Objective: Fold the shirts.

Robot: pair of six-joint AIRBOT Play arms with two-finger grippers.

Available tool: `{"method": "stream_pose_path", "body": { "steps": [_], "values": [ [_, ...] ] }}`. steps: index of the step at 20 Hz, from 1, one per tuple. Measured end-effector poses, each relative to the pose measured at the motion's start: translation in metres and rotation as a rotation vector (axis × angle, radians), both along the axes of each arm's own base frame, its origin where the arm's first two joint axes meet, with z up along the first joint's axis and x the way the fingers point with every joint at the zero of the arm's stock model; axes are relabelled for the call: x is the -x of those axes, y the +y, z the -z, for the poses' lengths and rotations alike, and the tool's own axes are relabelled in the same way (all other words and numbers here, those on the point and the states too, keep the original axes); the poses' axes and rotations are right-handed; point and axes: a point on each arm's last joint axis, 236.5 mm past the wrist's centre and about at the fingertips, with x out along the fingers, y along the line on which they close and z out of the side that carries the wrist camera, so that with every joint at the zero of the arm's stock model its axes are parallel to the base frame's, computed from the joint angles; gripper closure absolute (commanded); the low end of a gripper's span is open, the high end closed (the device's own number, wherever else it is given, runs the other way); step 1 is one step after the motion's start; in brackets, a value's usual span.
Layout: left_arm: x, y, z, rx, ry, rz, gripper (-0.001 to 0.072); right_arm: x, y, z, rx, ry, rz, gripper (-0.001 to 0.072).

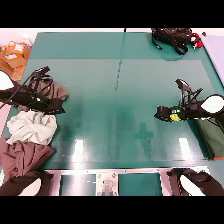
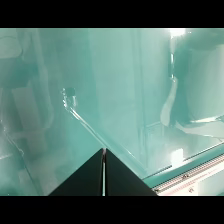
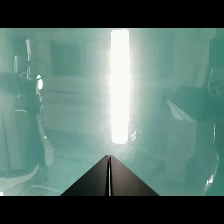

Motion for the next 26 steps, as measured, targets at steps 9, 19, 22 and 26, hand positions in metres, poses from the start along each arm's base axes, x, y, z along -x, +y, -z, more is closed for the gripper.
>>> {"method": "stream_pose_path", "body": {
  "steps": [9, 19, 22, 26],
  "values": [
    [0.000, 0.000, 0.000, 0.000, -0.001, 0.000, 0.0682, 0.000, 0.000, 0.000, 0.000, 0.000, 0.000, 0.0697],
    [-0.018, 0.000, -0.004, 0.005, -0.071, -0.035, 0.0680, -0.005, -0.001, -0.001, 0.001, -0.021, 0.009, 0.0696],
    [-0.034, 0.007, -0.005, -0.018, -0.134, -0.062, -0.0005, -0.008, -0.001, -0.002, 0.001, -0.031, 0.014, 0.0696],
    [-0.070, 0.061, 0.000, -0.253, -0.289, -0.103, -0.0013, -0.013, -0.002, -0.002, 0.002, -0.047, 0.022, 0.0582]
  ]
}}
